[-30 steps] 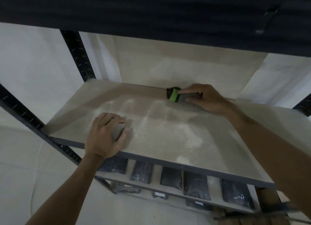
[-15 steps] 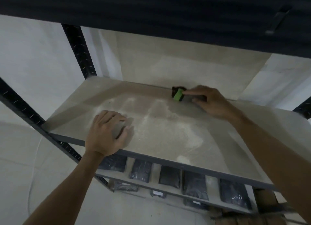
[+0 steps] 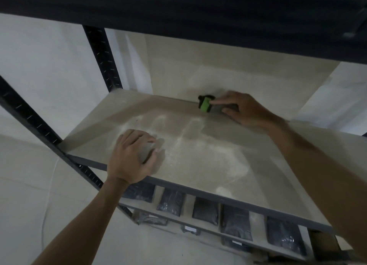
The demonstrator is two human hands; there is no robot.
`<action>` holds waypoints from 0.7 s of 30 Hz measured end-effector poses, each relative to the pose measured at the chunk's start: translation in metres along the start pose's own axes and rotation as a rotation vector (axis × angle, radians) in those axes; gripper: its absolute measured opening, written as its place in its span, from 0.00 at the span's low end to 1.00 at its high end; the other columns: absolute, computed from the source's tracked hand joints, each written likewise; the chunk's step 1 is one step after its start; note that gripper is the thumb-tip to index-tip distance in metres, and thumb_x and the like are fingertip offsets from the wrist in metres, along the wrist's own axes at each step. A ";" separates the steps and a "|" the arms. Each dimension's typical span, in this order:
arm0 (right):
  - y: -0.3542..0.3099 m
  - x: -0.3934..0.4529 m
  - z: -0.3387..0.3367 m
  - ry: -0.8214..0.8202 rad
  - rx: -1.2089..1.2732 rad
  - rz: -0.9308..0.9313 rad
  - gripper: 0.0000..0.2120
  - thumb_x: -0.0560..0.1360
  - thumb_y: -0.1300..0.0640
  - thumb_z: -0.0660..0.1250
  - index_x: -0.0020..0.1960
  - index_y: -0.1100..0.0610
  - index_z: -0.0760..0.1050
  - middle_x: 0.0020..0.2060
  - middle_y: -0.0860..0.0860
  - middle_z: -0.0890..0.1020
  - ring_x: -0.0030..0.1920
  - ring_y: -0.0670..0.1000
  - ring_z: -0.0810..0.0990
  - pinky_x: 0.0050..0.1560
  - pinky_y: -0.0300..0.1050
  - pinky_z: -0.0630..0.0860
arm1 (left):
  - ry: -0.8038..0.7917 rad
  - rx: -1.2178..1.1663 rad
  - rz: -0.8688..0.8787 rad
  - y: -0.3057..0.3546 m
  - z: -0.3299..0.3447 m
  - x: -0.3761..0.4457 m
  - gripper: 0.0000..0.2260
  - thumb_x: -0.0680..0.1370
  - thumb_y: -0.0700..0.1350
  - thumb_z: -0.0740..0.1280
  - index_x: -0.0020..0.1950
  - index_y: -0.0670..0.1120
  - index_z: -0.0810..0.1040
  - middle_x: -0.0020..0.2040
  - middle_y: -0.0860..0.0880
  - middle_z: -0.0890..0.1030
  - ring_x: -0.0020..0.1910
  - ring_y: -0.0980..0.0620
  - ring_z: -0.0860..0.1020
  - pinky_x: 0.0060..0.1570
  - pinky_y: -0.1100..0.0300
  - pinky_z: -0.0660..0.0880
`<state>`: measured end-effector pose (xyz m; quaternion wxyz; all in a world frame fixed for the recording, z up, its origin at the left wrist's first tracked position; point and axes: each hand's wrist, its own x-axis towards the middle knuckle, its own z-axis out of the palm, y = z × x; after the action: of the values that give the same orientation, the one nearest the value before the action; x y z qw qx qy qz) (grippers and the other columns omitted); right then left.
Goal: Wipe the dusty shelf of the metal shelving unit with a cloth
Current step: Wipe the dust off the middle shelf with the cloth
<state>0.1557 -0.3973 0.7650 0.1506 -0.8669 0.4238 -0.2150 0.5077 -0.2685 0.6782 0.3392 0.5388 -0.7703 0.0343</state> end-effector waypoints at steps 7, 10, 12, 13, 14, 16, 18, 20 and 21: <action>-0.002 0.027 0.055 0.012 -0.151 0.022 0.20 0.80 0.64 0.63 0.66 0.46 0.80 0.61 0.47 0.80 0.58 0.53 0.75 0.61 0.53 0.73 | 0.004 -0.012 -0.017 0.001 -0.001 0.000 0.12 0.75 0.53 0.68 0.51 0.46 0.81 0.50 0.49 0.81 0.51 0.47 0.76 0.53 0.52 0.73; -0.020 0.004 0.042 -0.161 0.029 -0.046 0.19 0.80 0.64 0.66 0.66 0.45 0.80 0.62 0.44 0.80 0.58 0.41 0.75 0.62 0.39 0.72 | 0.004 -0.004 -0.022 0.002 0.000 -0.001 0.12 0.75 0.53 0.67 0.51 0.46 0.81 0.50 0.49 0.81 0.51 0.48 0.76 0.53 0.53 0.72; -0.030 -0.006 0.027 -0.283 0.177 -0.062 0.20 0.79 0.64 0.68 0.66 0.44 0.80 0.60 0.43 0.81 0.60 0.42 0.78 0.65 0.38 0.72 | 0.003 -0.009 -0.029 0.001 0.001 -0.001 0.13 0.76 0.54 0.67 0.51 0.46 0.81 0.50 0.49 0.81 0.51 0.48 0.76 0.53 0.53 0.73; -0.029 -0.004 0.021 -0.283 0.213 -0.053 0.20 0.80 0.64 0.68 0.66 0.43 0.80 0.59 0.43 0.81 0.60 0.44 0.79 0.64 0.38 0.73 | 0.003 -0.005 -0.029 0.001 0.001 -0.001 0.13 0.76 0.54 0.67 0.51 0.46 0.81 0.50 0.49 0.81 0.51 0.48 0.76 0.53 0.52 0.73; -0.025 0.001 0.017 -0.238 0.231 -0.016 0.20 0.80 0.63 0.67 0.66 0.43 0.80 0.57 0.43 0.82 0.58 0.44 0.80 0.63 0.38 0.74 | 0.001 0.001 -0.026 0.001 0.001 -0.001 0.13 0.76 0.54 0.67 0.51 0.46 0.81 0.50 0.49 0.81 0.51 0.48 0.76 0.53 0.52 0.73; -0.013 0.017 0.015 -0.060 0.186 0.000 0.19 0.80 0.65 0.66 0.65 0.47 0.80 0.59 0.46 0.82 0.59 0.45 0.80 0.65 0.34 0.72 | 0.001 0.003 -0.023 0.000 0.001 -0.001 0.13 0.76 0.54 0.67 0.51 0.46 0.81 0.50 0.49 0.81 0.51 0.47 0.76 0.52 0.52 0.74; -0.002 0.029 0.028 0.035 0.042 -0.046 0.19 0.79 0.67 0.66 0.65 0.50 0.81 0.61 0.50 0.82 0.61 0.50 0.79 0.69 0.40 0.72 | 0.006 0.000 -0.024 0.000 0.001 -0.001 0.13 0.76 0.53 0.67 0.51 0.45 0.81 0.50 0.49 0.81 0.51 0.47 0.77 0.52 0.52 0.74; 0.005 0.028 0.043 0.012 -0.049 -0.026 0.19 0.79 0.65 0.66 0.65 0.47 0.81 0.62 0.49 0.81 0.61 0.53 0.79 0.67 0.54 0.73 | 0.001 0.006 -0.024 0.000 0.001 -0.001 0.13 0.75 0.53 0.67 0.51 0.45 0.81 0.50 0.49 0.81 0.51 0.47 0.77 0.52 0.51 0.74; 0.004 0.022 0.048 -0.016 -0.058 0.001 0.20 0.80 0.64 0.66 0.65 0.44 0.80 0.63 0.46 0.81 0.61 0.53 0.78 0.65 0.57 0.74 | -0.004 0.007 -0.025 0.000 0.001 -0.001 0.13 0.75 0.54 0.67 0.52 0.45 0.81 0.50 0.49 0.81 0.51 0.47 0.76 0.52 0.51 0.75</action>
<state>0.1893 -0.4136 0.7277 0.1288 -0.8724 0.4290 -0.1957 0.5070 -0.2684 0.6769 0.3361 0.5495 -0.7642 0.0319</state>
